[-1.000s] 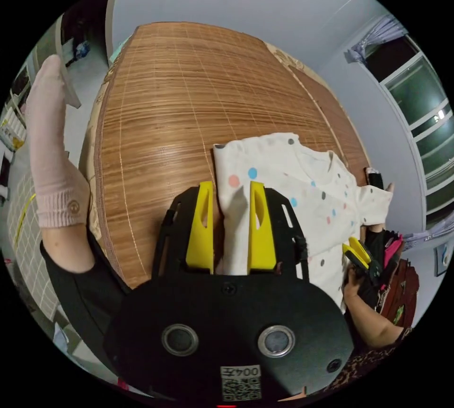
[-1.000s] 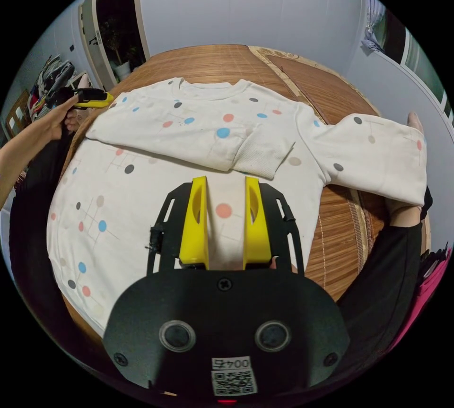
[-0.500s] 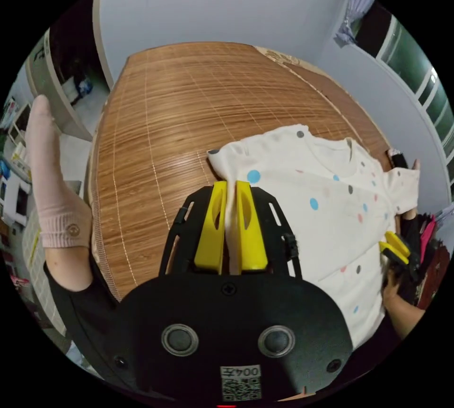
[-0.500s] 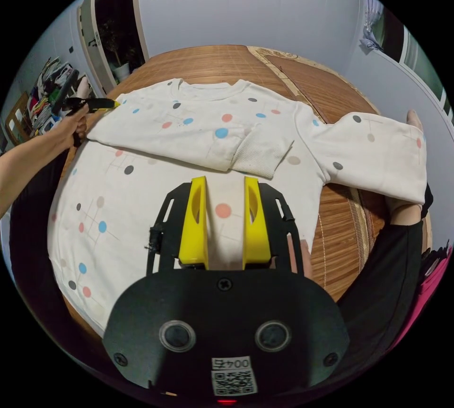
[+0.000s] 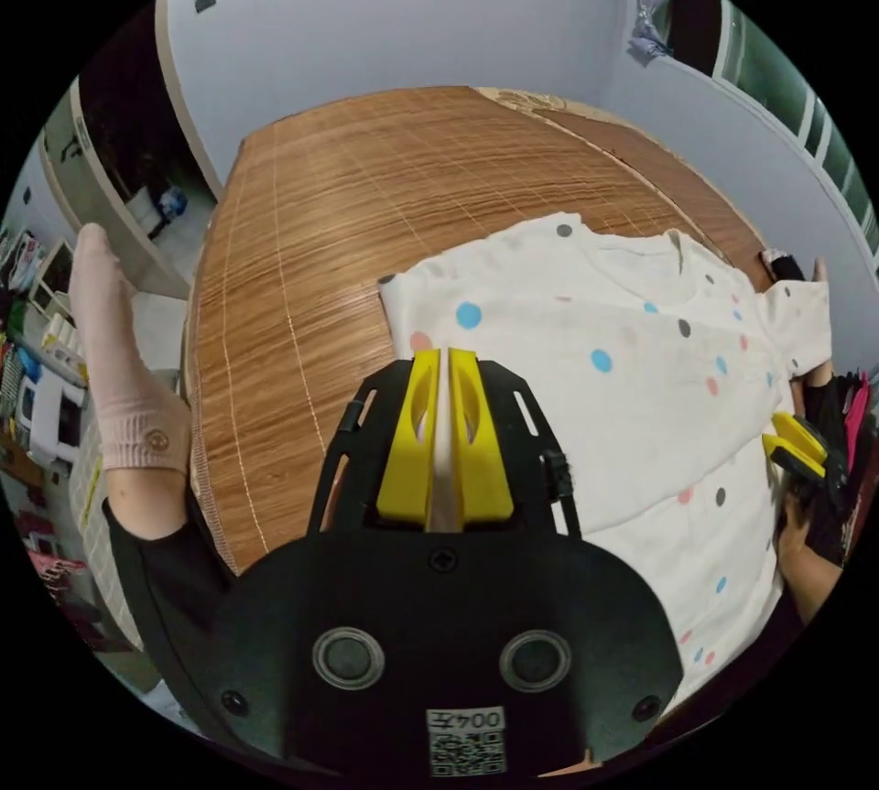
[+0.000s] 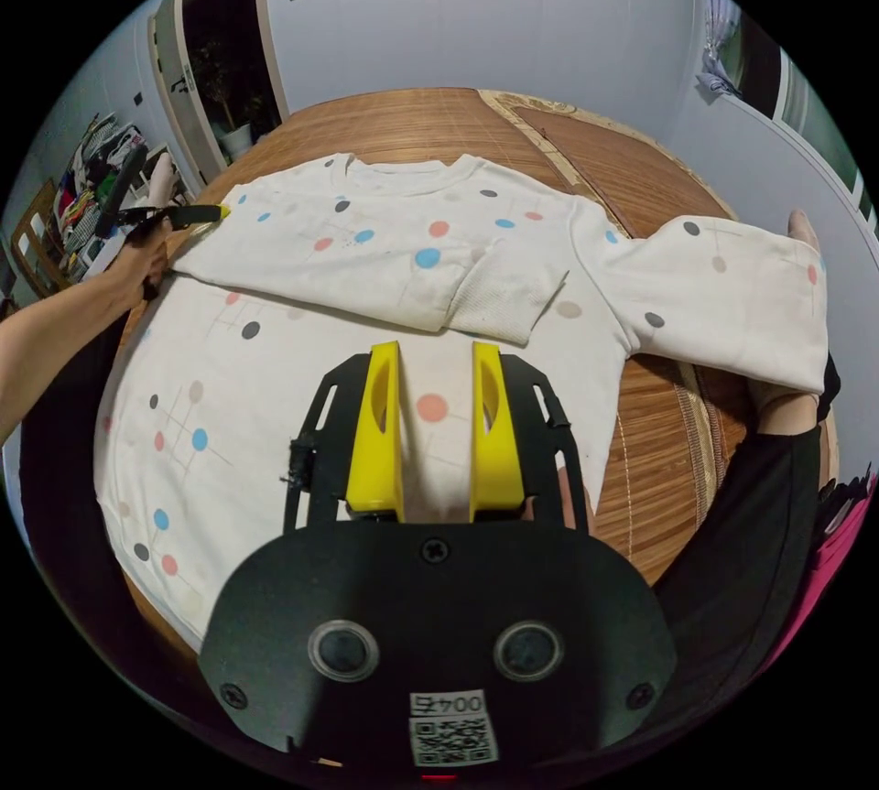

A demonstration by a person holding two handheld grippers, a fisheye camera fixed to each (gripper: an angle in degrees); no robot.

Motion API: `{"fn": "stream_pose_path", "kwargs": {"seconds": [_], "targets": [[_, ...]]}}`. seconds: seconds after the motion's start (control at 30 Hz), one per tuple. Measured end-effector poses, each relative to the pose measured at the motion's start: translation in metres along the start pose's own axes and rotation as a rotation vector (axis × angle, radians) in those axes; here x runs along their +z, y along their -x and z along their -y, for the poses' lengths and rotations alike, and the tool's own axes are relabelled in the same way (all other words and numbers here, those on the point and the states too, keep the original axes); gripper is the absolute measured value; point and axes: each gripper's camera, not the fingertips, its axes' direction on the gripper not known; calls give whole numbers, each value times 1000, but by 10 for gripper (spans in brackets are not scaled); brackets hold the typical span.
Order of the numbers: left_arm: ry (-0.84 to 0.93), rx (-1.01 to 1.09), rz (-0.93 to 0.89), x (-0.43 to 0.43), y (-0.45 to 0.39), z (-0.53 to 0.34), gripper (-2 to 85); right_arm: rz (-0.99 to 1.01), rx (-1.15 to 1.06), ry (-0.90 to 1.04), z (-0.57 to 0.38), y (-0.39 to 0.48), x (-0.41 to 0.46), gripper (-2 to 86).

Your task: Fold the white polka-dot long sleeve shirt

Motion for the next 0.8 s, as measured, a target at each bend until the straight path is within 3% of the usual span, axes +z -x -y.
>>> {"fn": "stream_pose_path", "kwargs": {"seconds": [0.13,0.3,0.53,0.63,0.8], "targets": [[22,-10,-68,-10,9,-1,11,0,0,0,1,1,0,121],[-89,-14,-84,-56,-6,-43,8,2,2,-1,2,2,0,122],[-45,-117,-102,-41,-10,-97,8,2,2,-1,5,4,0,121],[-33,-37,-19,-35,-23,-100,7,4,4,-1,6,5,0,120],[-24,-64,-99,-31,-15,-107,8,6,6,-2,8,5,1,119]]}}
